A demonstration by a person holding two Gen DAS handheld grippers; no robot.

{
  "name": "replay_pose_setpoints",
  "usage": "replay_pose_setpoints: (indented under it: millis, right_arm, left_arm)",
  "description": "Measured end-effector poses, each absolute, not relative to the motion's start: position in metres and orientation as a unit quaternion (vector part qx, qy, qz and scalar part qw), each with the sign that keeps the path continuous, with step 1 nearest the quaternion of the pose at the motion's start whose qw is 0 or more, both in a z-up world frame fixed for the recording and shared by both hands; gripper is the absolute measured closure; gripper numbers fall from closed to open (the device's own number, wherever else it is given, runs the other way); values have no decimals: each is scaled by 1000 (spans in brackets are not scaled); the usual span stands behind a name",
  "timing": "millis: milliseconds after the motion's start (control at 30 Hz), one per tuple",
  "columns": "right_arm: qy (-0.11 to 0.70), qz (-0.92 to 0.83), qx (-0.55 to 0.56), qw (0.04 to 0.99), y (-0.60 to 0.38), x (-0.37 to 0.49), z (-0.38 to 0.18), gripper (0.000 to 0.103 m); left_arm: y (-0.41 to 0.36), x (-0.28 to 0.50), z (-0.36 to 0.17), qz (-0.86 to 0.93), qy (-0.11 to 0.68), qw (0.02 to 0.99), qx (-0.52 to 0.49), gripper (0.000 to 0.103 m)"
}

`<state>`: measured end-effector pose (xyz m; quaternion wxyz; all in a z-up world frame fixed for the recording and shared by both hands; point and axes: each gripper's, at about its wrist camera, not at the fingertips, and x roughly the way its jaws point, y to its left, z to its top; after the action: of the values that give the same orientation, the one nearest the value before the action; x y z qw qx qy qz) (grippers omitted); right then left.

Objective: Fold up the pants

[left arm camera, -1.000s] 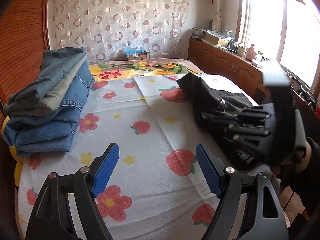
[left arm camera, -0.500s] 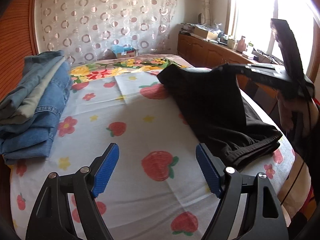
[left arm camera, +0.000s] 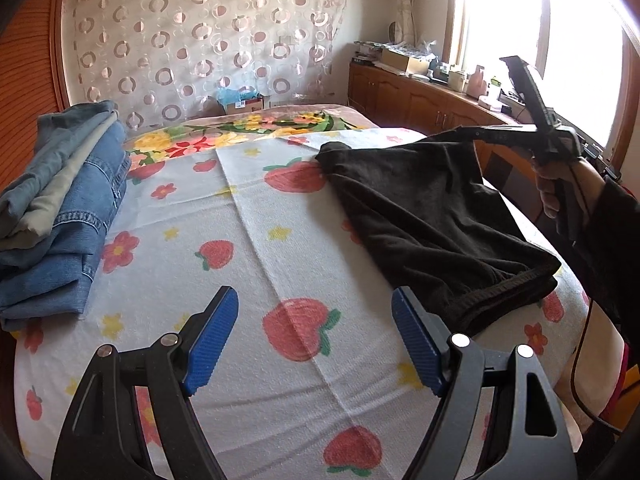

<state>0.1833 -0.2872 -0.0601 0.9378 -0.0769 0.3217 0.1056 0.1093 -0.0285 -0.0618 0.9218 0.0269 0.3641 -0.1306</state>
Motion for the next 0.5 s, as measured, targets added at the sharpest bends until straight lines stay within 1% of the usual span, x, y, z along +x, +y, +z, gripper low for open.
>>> replay_pose_setpoints:
  millis: [333, 400, 500]
  right_arm:
    - [349, 69, -83, 931, -278, 188, -47, 100]
    - [350, 67, -79, 931, -278, 187, -45, 95]
    - [346, 70, -71, 933, -279, 175, -42, 94]
  left_arm:
    - [-30, 110, -66, -133, 367, 920, 23, 23]
    - [-32, 110, -66, -135, 368, 920, 24, 23]
    - [-35, 110, -66, -138, 368, 919, 28, 23]
